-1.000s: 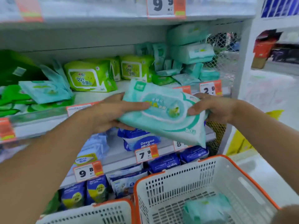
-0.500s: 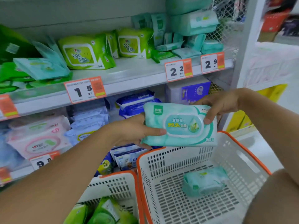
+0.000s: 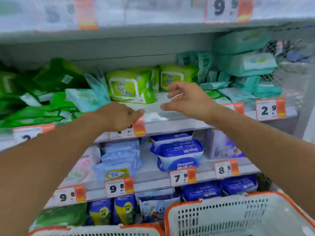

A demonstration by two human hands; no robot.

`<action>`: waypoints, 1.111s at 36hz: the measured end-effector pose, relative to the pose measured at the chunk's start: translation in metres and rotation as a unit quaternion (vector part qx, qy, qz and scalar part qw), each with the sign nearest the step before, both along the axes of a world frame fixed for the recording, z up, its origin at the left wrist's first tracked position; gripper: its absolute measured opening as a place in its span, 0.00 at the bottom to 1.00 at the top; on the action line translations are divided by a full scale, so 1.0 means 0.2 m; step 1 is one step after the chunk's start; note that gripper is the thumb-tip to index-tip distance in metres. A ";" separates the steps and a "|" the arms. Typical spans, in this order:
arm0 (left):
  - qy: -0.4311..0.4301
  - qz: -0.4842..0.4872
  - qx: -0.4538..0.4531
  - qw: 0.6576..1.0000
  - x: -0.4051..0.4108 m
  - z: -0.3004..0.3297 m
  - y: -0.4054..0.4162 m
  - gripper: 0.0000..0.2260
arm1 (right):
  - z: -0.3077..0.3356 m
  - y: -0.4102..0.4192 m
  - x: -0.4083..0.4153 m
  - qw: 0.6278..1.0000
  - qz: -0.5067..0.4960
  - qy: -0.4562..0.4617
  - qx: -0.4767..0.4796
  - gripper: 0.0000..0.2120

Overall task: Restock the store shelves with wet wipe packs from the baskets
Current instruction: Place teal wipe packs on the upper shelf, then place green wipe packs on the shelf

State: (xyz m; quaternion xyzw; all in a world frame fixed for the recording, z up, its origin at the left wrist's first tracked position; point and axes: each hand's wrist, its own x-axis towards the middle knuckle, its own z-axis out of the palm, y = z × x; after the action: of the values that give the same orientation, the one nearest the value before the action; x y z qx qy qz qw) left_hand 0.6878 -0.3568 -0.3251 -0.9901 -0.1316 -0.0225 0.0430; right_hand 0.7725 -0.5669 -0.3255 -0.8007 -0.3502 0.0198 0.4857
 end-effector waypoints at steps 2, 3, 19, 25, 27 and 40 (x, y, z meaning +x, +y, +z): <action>0.020 0.001 -0.009 1.000 -0.01 0.00 0.01 0.32 | 0.03 0.22 0.13 0.996 -0.026 0.038 -0.078 0.47; 0.015 -0.008 0.001 1.000 -0.01 0.00 0.00 0.33 | 0.04 0.31 0.18 0.992 -0.032 0.059 -0.108 0.55; 0.024 -0.011 -0.032 0.999 -0.01 -0.05 0.09 0.37 | 0.12 0.76 0.30 0.963 -0.136 0.198 0.123 0.39; 0.014 0.008 -0.118 0.993 -0.02 -0.02 0.09 0.39 | 0.20 0.41 0.07 0.889 -0.016 0.341 0.306 0.25; -0.110 0.038 -0.270 0.956 -0.04 0.02 0.13 0.37 | 0.21 0.25 -0.04 0.865 0.030 0.384 0.321 0.19; -0.127 0.014 -0.767 0.629 -0.78 -0.22 0.13 0.08 | -0.21 0.11 -0.62 0.890 0.119 0.418 0.140 0.23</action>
State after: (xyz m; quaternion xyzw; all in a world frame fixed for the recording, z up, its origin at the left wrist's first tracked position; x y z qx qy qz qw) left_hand 0.5318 -0.3313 -0.3686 -0.6508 -0.1190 -0.0383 -0.7489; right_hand 0.6495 -0.5454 -0.3675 -0.5944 -0.2070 0.3613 0.6879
